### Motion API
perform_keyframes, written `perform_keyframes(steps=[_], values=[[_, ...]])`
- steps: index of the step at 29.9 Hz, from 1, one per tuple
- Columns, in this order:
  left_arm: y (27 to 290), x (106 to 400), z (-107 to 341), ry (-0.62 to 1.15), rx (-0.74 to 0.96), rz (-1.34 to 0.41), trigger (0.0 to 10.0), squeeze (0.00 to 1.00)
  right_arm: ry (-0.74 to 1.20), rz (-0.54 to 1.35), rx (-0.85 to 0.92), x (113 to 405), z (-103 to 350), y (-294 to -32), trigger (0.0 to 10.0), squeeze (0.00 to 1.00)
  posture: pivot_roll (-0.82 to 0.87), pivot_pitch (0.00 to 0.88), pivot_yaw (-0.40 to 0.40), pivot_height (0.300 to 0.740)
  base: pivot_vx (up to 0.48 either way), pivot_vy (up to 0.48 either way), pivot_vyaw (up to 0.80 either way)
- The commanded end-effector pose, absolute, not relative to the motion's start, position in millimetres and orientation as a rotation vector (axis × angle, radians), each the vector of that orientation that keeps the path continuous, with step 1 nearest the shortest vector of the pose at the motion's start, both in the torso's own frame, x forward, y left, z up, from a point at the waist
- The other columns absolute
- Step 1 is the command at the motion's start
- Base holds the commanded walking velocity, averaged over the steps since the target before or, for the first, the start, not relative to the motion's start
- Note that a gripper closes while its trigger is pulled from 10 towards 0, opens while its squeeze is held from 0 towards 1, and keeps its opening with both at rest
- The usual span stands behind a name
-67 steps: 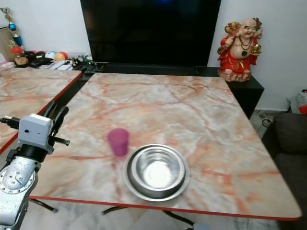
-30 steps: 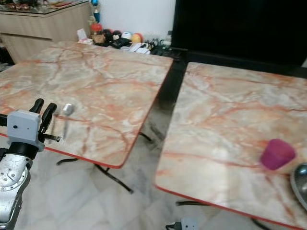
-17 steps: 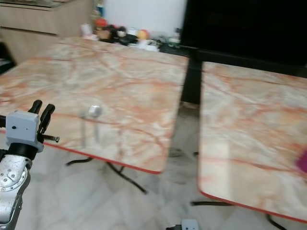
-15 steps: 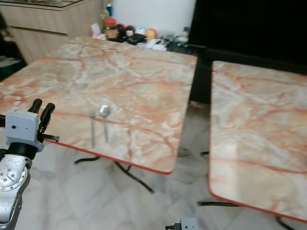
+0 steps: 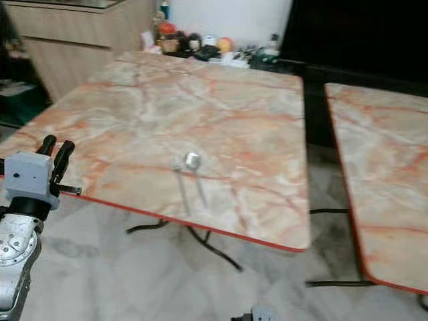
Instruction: Setting the table
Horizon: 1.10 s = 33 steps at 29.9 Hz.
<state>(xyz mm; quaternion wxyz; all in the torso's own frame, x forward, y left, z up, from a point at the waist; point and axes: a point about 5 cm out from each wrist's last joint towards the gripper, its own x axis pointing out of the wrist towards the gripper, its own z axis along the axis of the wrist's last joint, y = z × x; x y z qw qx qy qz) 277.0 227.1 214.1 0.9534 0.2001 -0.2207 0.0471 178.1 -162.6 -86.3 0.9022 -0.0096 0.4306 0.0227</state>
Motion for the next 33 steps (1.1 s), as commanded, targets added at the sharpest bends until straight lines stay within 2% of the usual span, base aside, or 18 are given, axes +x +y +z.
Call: perform_keyframes(steps=[1, 11, 16, 17, 21, 33], values=[[225, 276, 217, -0.458, 0.424, 0.088, 10.0, 0.0, 0.935, 0.034, -0.017, 166, -92, -166, 10.0, 0.0, 0.14, 0.12, -0.023, 0.74, 0.0, 0.371, 0.0], [237, 274, 195, -0.374, 0.429, 0.111, 10.0, 0.0, 0.942, 0.035, -0.014, 164, -93, -164, 10.0, 0.0, 0.14, 0.12, -0.017, 0.74, 0.0, 0.0, 0.0], [250, 272, 165, -0.234, 0.406, 0.139, 10.0, 0.0, 0.943, 0.034, -0.013, 164, -93, -164, 10.0, 0.0, 0.14, 0.119, -0.016, 0.74, 0.0, 0.0, 0.0], [249, 271, 141, -0.113, 0.4, 0.079, 10.0, 0.0, 0.944, 0.035, -0.014, 164, -93, -164, 10.0, 0.0, 0.14, 0.12, -0.013, 0.74, 0.0, 0.0, 0.0], [249, 264, 111, 0.018, 0.341, 0.05, 10.0, 0.0, 0.942, 0.034, -0.014, 165, -93, -164, 10.0, 0.0, 0.14, 0.119, -0.012, 0.74, 0.0, 0.0, 0.0], [277, 233, 39, 0.282, 0.356, 0.13, 10.0, 0.0, 0.937, 0.028, -0.016, 167, -92, -167, 10.0, 0.0, 0.14, 0.118, -0.015, 0.74, 0.0, 0.0, 0.0]])
